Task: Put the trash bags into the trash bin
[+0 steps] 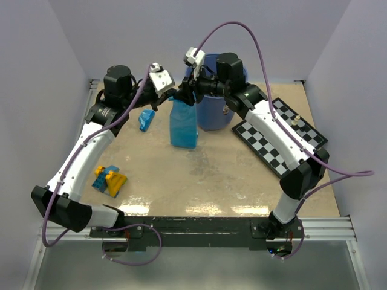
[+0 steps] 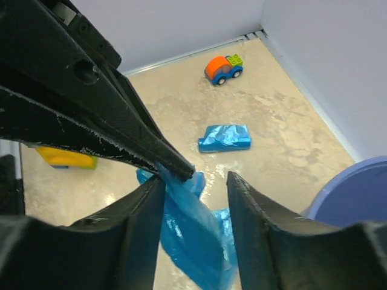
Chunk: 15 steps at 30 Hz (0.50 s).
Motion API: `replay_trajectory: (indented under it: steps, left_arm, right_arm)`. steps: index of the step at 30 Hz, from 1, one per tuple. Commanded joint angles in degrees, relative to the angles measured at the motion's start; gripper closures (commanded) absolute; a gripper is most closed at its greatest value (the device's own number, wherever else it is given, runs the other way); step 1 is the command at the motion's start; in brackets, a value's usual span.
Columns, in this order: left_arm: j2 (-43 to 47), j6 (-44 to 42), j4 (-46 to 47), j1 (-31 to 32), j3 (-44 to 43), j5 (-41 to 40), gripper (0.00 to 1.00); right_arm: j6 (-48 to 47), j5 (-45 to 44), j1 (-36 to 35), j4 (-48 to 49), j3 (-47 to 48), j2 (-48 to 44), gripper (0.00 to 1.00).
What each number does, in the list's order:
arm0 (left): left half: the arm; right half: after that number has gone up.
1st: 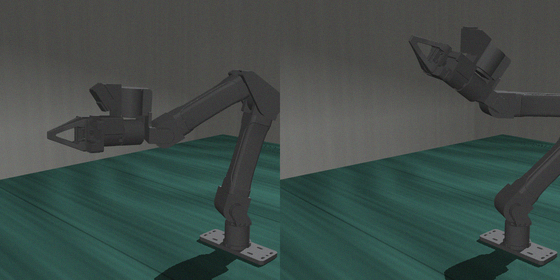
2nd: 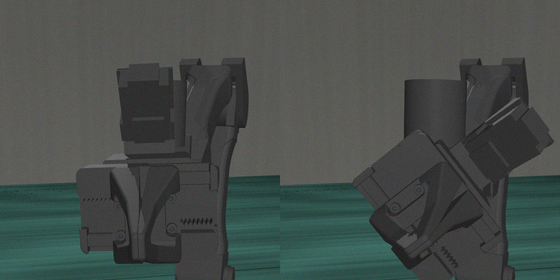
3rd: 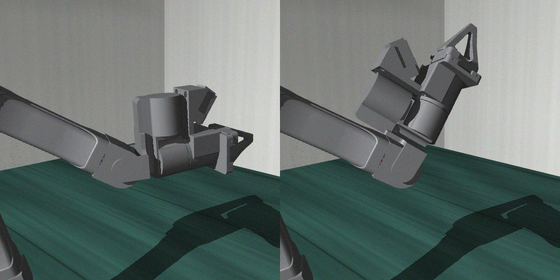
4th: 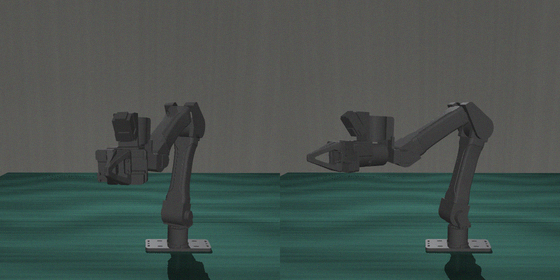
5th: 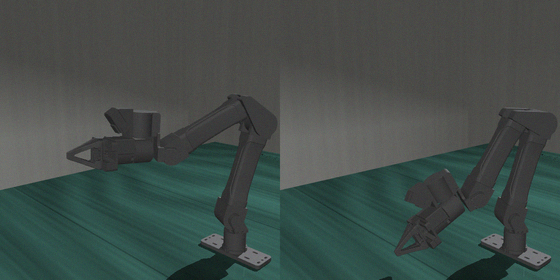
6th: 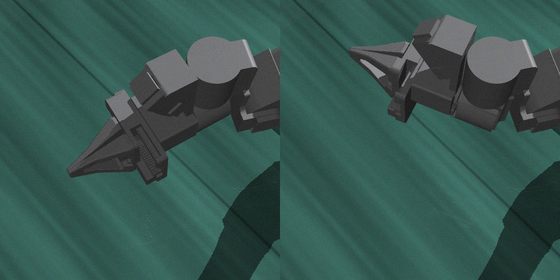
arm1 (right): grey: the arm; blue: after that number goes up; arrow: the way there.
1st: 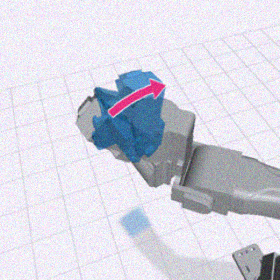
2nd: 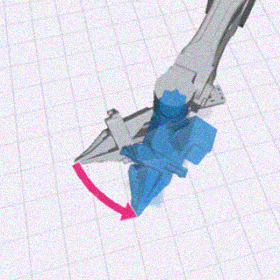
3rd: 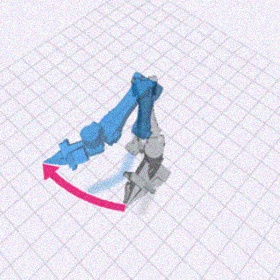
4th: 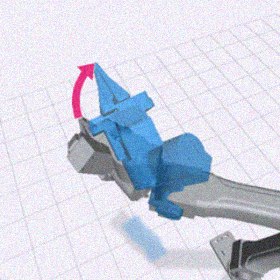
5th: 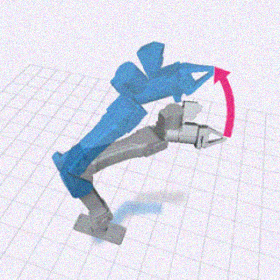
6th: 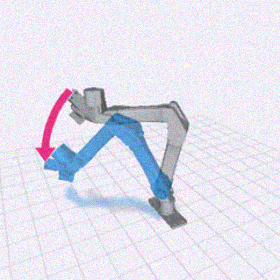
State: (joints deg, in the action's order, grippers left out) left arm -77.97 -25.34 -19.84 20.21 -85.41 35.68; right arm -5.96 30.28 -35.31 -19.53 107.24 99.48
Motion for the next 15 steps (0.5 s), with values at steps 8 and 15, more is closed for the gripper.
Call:
replay_trajectory:
  steps: [8,15]
  left_arm:
    - [2.3,-4.0,-1.3,3.2,0.1,0.6,1.00]
    - [3.3,-8.8,-2.9,3.4,1.5,-1.8,1.00]
  right_arm:
    - [-9.4,3.0,0.3,-6.1,14.0,4.3,0.64]
    - [-8.0,6.4,0.4,-4.2,11.6,2.7,0.81]
